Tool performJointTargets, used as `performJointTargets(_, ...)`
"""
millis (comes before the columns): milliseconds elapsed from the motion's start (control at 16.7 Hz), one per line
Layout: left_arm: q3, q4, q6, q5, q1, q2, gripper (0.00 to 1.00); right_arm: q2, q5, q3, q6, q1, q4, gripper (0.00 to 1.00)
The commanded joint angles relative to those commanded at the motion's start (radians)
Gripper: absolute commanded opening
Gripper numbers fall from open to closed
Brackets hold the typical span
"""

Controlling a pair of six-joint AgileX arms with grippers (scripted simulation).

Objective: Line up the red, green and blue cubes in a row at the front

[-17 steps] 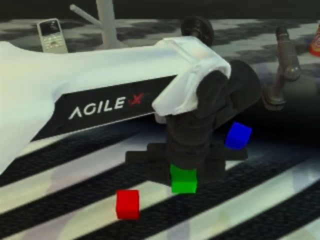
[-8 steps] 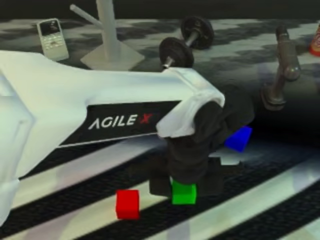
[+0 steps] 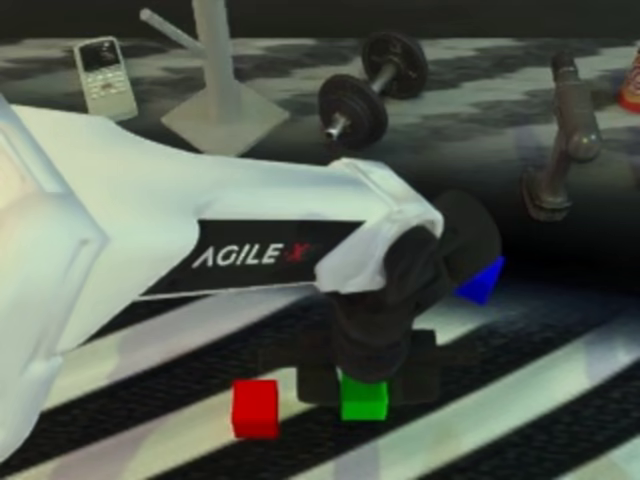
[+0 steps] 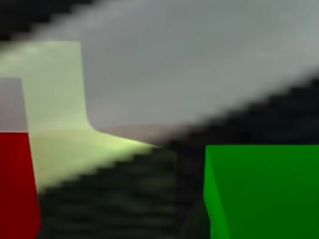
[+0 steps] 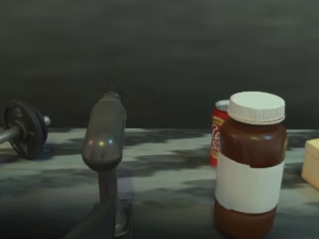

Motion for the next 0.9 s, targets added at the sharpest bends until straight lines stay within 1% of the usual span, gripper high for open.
performJointTargets(720, 0.000, 0.000, 0.000, 0.000, 0.000, 0.000, 0.98, 0.000, 0.000, 0.000, 0.000, 0.000, 0.000, 1.00)
performJointTargets(780, 0.000, 0.000, 0.000, 0.000, 0.000, 0.000, 1.00, 0.000, 0.000, 0.000, 0.000, 0.000, 0.000, 1.00)
performJointTargets(900, 0.000, 0.000, 0.000, 0.000, 0.000, 0.000, 1.00, 0.000, 0.000, 0.000, 0.000, 0.000, 0.000, 1.00)
